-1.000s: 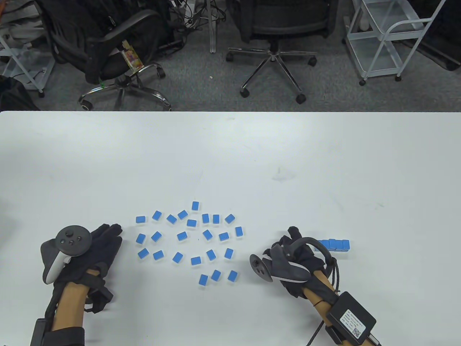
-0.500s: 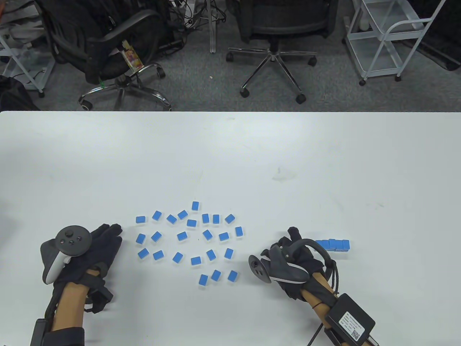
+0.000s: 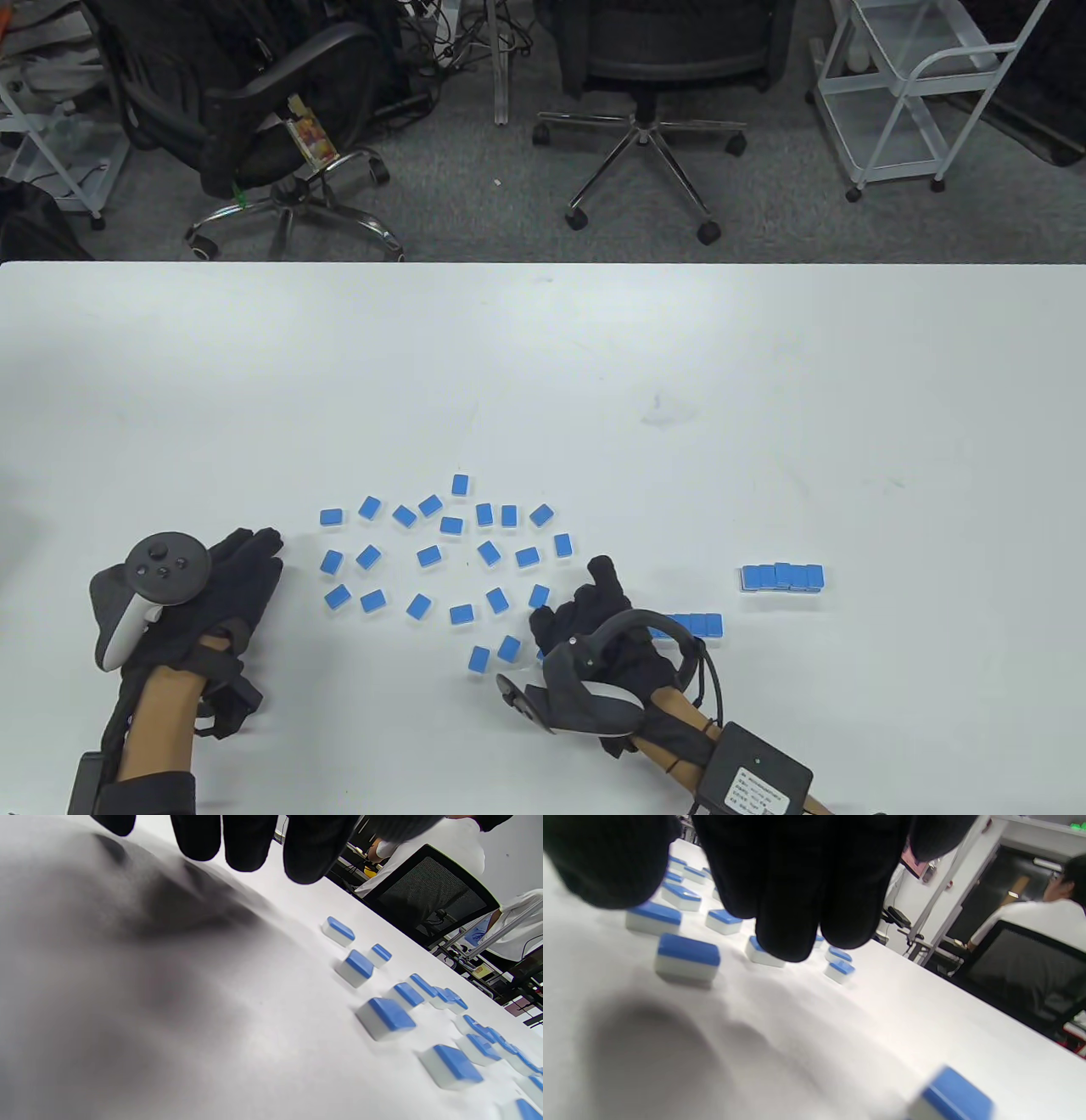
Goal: Build mahjong tile wall
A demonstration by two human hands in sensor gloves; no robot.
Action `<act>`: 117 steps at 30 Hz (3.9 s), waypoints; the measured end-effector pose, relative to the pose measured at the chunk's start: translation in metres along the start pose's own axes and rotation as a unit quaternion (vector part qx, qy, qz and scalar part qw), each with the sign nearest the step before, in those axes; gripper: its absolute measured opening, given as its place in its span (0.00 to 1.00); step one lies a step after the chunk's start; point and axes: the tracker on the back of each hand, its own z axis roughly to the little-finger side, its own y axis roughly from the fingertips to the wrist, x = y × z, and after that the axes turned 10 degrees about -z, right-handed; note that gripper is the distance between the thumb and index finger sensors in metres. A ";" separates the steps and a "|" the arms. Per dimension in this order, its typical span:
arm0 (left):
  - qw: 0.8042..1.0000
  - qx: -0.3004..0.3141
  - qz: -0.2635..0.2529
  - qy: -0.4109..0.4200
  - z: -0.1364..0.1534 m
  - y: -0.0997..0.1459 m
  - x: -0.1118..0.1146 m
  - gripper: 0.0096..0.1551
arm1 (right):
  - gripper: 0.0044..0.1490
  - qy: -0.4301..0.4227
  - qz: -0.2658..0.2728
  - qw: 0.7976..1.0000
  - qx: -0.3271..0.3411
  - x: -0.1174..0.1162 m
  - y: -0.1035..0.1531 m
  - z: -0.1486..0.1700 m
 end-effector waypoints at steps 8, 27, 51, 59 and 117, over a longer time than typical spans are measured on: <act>1.000 0.000 0.000 0.002 0.000 0.000 0.000 0.38 | 0.32 0.013 -0.011 1.000 0.005 -0.009 -0.009 -0.010; 1.000 -0.003 0.002 0.001 0.000 0.000 0.002 0.38 | 0.31 -0.086 -0.032 0.989 -0.114 -0.027 0.041 0.123; 1.000 -0.001 0.005 -0.001 -0.002 0.000 0.004 0.38 | 0.42 -0.081 -0.074 0.992 -0.061 -0.054 0.023 0.106; 1.000 -0.001 0.004 -0.002 -0.002 0.000 0.004 0.38 | 0.43 -0.078 -0.077 0.992 -0.064 -0.054 0.024 0.106; 1.000 0.005 -0.020 -0.011 -0.001 -0.002 0.003 0.38 | 0.34 -0.014 0.027 0.993 -0.112 0.022 0.020 0.085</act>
